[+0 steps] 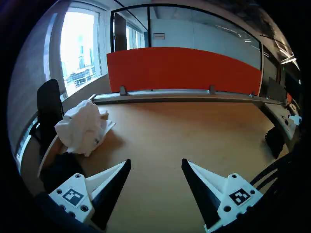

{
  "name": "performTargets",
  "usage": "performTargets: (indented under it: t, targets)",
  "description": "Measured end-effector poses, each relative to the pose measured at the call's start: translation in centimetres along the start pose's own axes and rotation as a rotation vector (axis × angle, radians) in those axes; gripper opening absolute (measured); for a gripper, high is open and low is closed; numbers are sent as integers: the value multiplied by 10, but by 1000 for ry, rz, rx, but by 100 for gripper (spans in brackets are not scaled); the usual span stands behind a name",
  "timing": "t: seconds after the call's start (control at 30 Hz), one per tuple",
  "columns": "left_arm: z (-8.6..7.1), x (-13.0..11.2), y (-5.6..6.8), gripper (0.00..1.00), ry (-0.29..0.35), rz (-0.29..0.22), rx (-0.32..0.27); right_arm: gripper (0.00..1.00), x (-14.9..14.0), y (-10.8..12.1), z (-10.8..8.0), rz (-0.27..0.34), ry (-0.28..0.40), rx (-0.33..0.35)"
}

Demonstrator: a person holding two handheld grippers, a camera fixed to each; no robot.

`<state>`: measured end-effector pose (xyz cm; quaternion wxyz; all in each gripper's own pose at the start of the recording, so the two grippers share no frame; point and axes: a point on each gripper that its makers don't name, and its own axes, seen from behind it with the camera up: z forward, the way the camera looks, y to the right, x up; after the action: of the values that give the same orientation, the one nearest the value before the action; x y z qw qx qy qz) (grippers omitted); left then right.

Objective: Fold towel

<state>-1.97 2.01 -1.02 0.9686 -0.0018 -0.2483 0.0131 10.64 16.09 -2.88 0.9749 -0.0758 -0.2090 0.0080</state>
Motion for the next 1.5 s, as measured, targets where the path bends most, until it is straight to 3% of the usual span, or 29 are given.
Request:
performTargets:
  t: [0.2,0.5,1.1,1.5]
  targets:
    - [-1,19,4,97,63,-2,-5,93,19,-12,-3,14,73,30]
    - [-4,39,1,97,139,-37,-1,93,35,-26,-6,-3,119,48]
    - [-15,82,3,97,262,-49,-17,93,90,-91,-22,-46,256,126]
    - [-24,113,5,97,341,-48,-29,93,106,-131,-24,-59,284,153]
